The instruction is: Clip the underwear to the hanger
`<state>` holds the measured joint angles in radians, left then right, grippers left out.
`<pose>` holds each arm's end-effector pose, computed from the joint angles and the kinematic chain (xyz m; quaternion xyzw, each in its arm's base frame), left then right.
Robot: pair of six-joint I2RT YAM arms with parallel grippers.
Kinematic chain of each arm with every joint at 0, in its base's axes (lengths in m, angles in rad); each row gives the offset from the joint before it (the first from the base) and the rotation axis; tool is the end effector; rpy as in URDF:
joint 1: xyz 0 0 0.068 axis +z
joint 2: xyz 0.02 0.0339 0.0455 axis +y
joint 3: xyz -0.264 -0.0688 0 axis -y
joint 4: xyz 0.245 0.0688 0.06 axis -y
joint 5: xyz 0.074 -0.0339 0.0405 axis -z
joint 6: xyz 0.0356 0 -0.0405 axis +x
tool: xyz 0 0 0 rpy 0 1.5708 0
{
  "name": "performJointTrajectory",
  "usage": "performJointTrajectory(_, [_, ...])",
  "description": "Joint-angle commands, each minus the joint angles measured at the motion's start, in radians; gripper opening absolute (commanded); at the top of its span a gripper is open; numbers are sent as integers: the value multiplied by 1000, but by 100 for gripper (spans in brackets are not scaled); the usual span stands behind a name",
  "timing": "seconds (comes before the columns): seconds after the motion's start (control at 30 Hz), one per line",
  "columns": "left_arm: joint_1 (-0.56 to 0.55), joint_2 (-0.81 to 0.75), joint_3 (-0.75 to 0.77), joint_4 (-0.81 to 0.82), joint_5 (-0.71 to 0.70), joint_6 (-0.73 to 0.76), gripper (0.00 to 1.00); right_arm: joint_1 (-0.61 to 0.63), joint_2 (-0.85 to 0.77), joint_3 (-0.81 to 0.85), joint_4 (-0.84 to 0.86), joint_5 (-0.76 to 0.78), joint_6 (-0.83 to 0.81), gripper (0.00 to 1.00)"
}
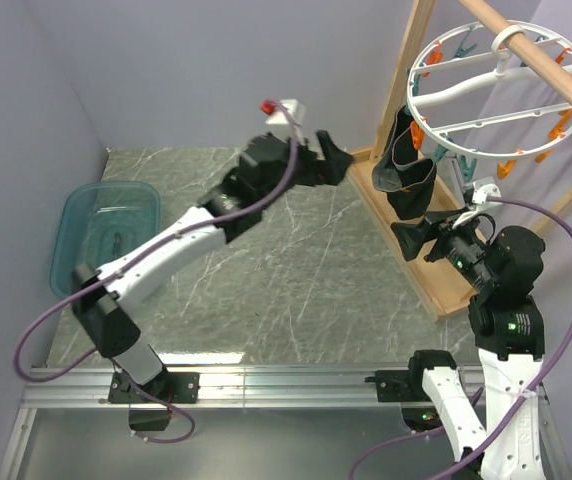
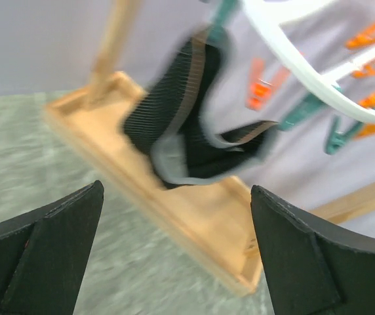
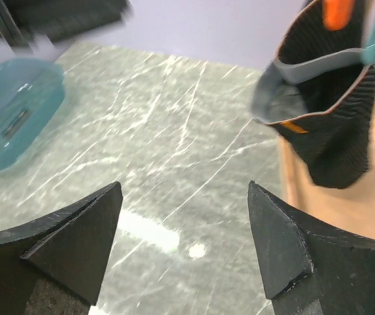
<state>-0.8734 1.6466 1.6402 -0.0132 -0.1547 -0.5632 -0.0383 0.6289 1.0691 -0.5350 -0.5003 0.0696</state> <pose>0.2576 -0.2989 0.4330 0.0565 0.7117 -0.4178 0.5619 0.1079 0.0130 0.4175 -0.1277 0.7247 0.1933 0.6489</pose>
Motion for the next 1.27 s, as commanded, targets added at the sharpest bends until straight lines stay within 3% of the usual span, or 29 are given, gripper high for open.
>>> performJointTrajectory(0.0, [76,-82,-39,-212,127,-7,99,-12,43,49,-57,-96,-22,84])
performJointTrajectory(0.13, [256,-134,-48,-384,272,34,99,-20,117,80,-95,-214,-31,87])
performJointTrajectory(0.3, [457,-238,-183,-430,435,184,99,-15,244,94,-178,-346,-100,96])
performJointTrajectory(0.43, [626,-216,-209,-600,403,269,99,70,311,75,-211,-311,-177,98])
performJointTrajectory(0.53, [739,-225,-295,-651,490,339,98,139,318,31,-181,-255,-214,99])
performJointTrajectory(0.67, [768,-338,-507,-584,442,400,99,227,319,-55,-152,-156,-277,100])
performJointTrajectory(0.9, [766,-510,-664,-502,380,437,99,279,230,-267,-42,-32,-278,100])
performJointTrajectory(1.23, [768,-561,-669,-511,351,460,99,272,160,-265,-60,31,-277,100])
